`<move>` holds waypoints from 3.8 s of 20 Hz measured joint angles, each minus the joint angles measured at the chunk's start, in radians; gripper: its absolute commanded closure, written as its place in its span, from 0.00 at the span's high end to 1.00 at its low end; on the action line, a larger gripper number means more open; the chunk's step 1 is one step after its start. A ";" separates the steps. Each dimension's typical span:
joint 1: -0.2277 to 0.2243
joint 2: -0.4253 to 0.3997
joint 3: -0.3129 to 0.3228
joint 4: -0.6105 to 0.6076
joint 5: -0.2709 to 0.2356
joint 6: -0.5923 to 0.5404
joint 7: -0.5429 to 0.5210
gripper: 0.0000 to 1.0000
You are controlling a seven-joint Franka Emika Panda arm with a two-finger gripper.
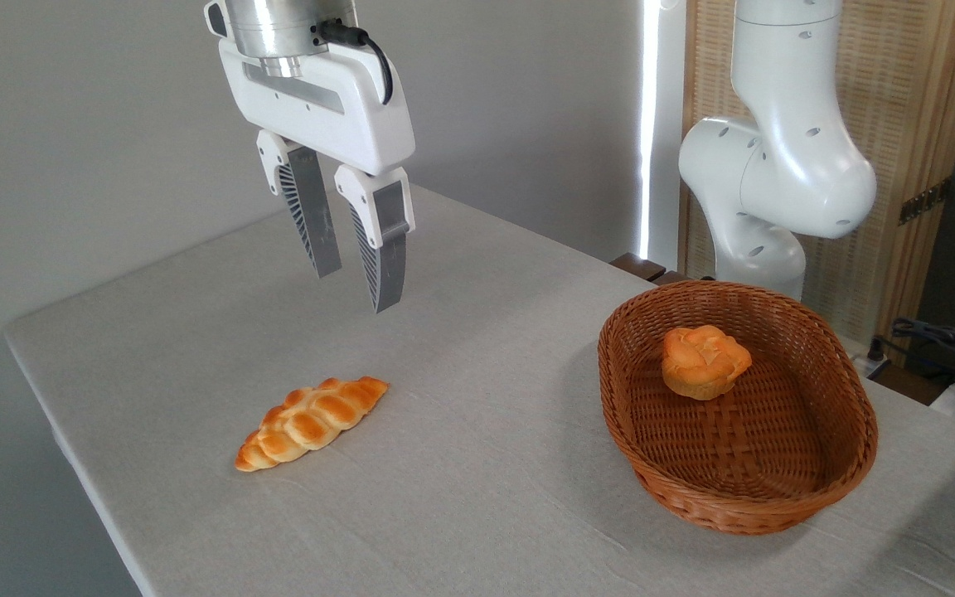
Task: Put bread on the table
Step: 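Move the open gripper over the wicker basket and lower onto the round bun, then close the gripper on the round bun inside the basket, then lift the bun out of the basket and carry it toward the braided roll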
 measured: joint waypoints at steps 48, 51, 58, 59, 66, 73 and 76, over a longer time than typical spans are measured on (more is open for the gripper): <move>0.028 -0.625 0.293 -1.033 0.231 0.039 0.806 0.69; 0.027 -0.625 0.297 -1.051 0.231 0.056 0.808 0.29; 0.027 -0.626 0.296 -1.051 0.231 0.058 0.808 0.25; 0.027 -0.626 0.296 -1.051 0.231 0.058 0.808 0.25; 0.027 -0.627 0.292 -1.045 0.231 0.049 0.809 0.25; 0.026 -0.616 0.233 -0.836 0.223 -0.041 0.810 0.30; 0.023 -0.556 0.217 -0.689 0.152 -0.042 0.808 0.30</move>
